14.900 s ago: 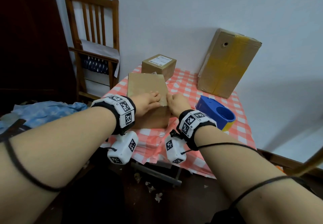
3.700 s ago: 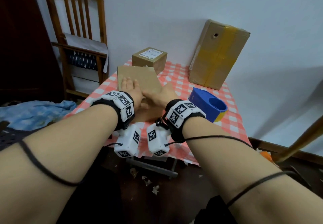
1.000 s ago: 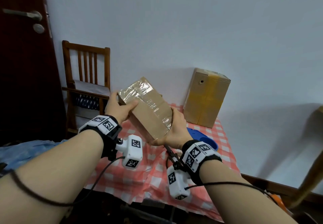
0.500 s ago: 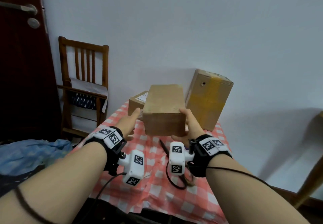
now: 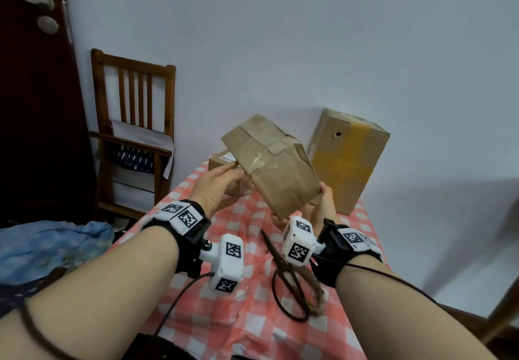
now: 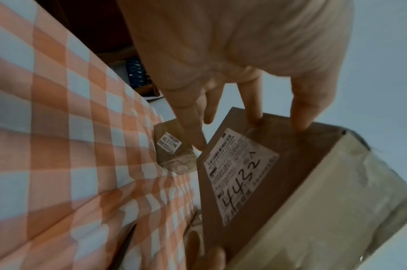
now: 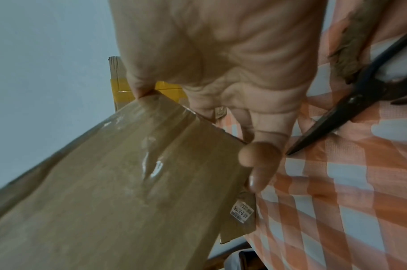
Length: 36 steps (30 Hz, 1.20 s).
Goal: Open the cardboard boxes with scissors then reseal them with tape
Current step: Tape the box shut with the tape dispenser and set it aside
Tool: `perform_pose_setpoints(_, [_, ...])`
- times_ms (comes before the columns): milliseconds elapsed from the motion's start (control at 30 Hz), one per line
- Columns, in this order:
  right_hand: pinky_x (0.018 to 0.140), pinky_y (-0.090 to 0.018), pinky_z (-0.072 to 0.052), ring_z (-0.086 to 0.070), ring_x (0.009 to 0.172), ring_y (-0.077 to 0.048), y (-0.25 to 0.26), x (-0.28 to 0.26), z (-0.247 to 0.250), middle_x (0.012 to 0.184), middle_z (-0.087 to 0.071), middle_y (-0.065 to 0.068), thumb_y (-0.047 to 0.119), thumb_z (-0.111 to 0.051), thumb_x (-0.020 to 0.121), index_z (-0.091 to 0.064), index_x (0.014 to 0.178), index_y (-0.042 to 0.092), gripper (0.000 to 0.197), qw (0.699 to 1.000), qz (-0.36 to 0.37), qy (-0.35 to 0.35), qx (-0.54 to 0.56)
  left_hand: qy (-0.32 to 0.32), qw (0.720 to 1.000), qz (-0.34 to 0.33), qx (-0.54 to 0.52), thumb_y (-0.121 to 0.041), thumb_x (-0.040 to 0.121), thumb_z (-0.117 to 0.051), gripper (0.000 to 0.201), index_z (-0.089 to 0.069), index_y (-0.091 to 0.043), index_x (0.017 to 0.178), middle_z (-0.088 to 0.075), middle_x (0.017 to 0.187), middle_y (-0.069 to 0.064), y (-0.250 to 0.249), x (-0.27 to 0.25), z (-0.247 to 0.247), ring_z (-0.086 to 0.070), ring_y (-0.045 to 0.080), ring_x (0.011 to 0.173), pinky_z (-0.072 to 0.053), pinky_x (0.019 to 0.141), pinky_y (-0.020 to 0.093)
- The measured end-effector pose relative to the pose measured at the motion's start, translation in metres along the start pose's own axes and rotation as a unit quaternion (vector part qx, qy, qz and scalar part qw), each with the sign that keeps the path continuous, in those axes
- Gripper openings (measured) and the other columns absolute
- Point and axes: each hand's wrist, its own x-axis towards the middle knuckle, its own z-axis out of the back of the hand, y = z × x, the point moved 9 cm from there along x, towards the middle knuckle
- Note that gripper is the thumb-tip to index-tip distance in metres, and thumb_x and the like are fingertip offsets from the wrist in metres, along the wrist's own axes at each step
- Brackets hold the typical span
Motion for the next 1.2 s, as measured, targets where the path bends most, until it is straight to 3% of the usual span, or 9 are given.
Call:
perform_pose_setpoints(133, [0.067,-0.037,-0.050,-0.065,0.076,-0.030,0.001,0.000,0.002,0.096,-0.068,-0.014,0.067,-0.041,0.083,-0.056,0.129,0.012,0.074,0.997,0.010,0.001,-0.072,0.021,0.996,0.028,-0.077,-0.036,0.085,-0.067,0.041,-0.060,-0.008,0.115,-0.070,0.103,0.010,0.000,-0.004,-0.007,-0.067,0.023,0.091,-0.057,0.081,0.038])
perform_pose_setpoints(333, [0.084,-0.052,-0.049,-0.060,0.093,-0.035,0.013,-0.017,-0.005,0.116,-0.058,-0.013,0.029,-0.045,0.100,-0.049,0.130,0.011,0.036,0.938,0.053,-0.045,-0.338,0.021,1.000,0.003,-0.023,-0.018,0.087,-0.067,0.037,-0.060,-0.009,0.122,-0.070,0.101,0.004,-0.009,-0.014,0.003,-0.065,0.017,0.083,-0.053,0.066,0.029])
perform_pose_setpoints(433, [0.102,-0.047,-0.044,-0.053,0.119,-0.029,0.021,-0.019,-0.010,0.141,-0.047,-0.011,0.039,-0.055,0.094,-0.035,0.146,0.023,0.058,0.881,0.080,-0.057,-0.463,0.044,0.999,-0.014,0.018,0.004,0.085,-0.064,0.040,-0.057,-0.008,0.123,-0.067,0.113,0.007,-0.012,-0.021,0.004,-0.065,0.020,0.092,-0.056,0.071,0.028])
perform_pose_setpoints(533, [0.078,-0.041,-0.054,-0.065,0.089,-0.027,0.009,-0.027,-0.024,0.111,-0.067,-0.011,0.063,-0.062,0.080,-0.071,0.110,0.026,0.049,0.924,0.047,0.002,-0.379,0.070,0.997,-0.034,0.030,0.021,0.079,-0.060,0.066,-0.047,-0.010,0.136,-0.061,0.123,0.009,-0.012,-0.028,-0.001,-0.060,0.025,0.111,-0.051,0.091,0.037])
perform_pose_setpoints(633, [0.097,-0.045,-0.040,-0.045,0.123,-0.030,0.003,-0.035,-0.028,0.139,-0.046,-0.009,0.080,-0.063,0.061,-0.051,0.135,0.030,0.090,0.913,0.029,0.016,-0.406,0.086,0.989,-0.081,0.094,0.030,0.072,-0.057,0.086,-0.040,-0.020,0.140,-0.060,0.113,0.002,-0.020,-0.034,-0.003,-0.058,0.025,0.110,-0.054,0.084,0.033])
perform_pose_setpoints(867, [0.091,-0.040,-0.046,-0.056,0.104,-0.021,0.014,-0.043,-0.046,0.122,-0.062,0.004,0.003,-0.048,0.089,-0.064,0.118,0.037,0.047,0.926,0.091,0.061,-0.362,0.050,0.997,0.055,0.027,0.004,0.082,-0.039,0.038,-0.053,-0.013,0.112,-0.055,0.101,0.014,-0.007,-0.036,0.010,-0.057,0.025,0.078,-0.048,0.071,0.035])
perform_pose_setpoints(967, [0.076,-0.041,-0.048,-0.057,0.084,-0.024,0.014,-0.053,-0.041,0.095,-0.062,-0.006,0.025,-0.048,0.087,-0.064,0.106,0.012,0.027,0.953,0.072,0.044,-0.291,0.061,0.990,0.116,0.048,-0.071,0.077,-0.052,0.072,-0.060,-0.006,0.108,-0.065,0.102,0.012,-0.001,-0.039,0.013,-0.064,0.028,0.086,-0.051,0.070,0.036])
perform_pose_setpoints(1033, [0.073,-0.041,-0.051,-0.061,0.076,-0.026,0.012,-0.055,-0.036,0.085,-0.064,-0.009,0.060,-0.051,0.084,-0.063,0.096,0.006,0.056,0.956,0.065,0.029,-0.283,0.060,0.987,0.109,0.103,-0.091,0.054,-0.052,0.097,-0.061,-0.014,0.112,-0.068,0.105,0.014,-0.001,-0.037,0.012,-0.067,0.032,0.093,-0.055,0.072,0.039])
perform_pose_setpoints(1200, [0.089,-0.049,-0.051,-0.067,0.085,-0.027,0.017,-0.059,-0.035,0.083,-0.070,-0.008,0.073,-0.065,0.065,-0.068,0.089,0.010,0.068,0.918,0.102,-0.030,-0.381,0.020,0.995,0.038,0.090,-0.023,0.085,-0.066,0.030,-0.065,-0.008,0.110,-0.070,0.104,0.020,-0.016,-0.041,0.009,-0.069,0.027,0.087,-0.058,0.072,0.032])
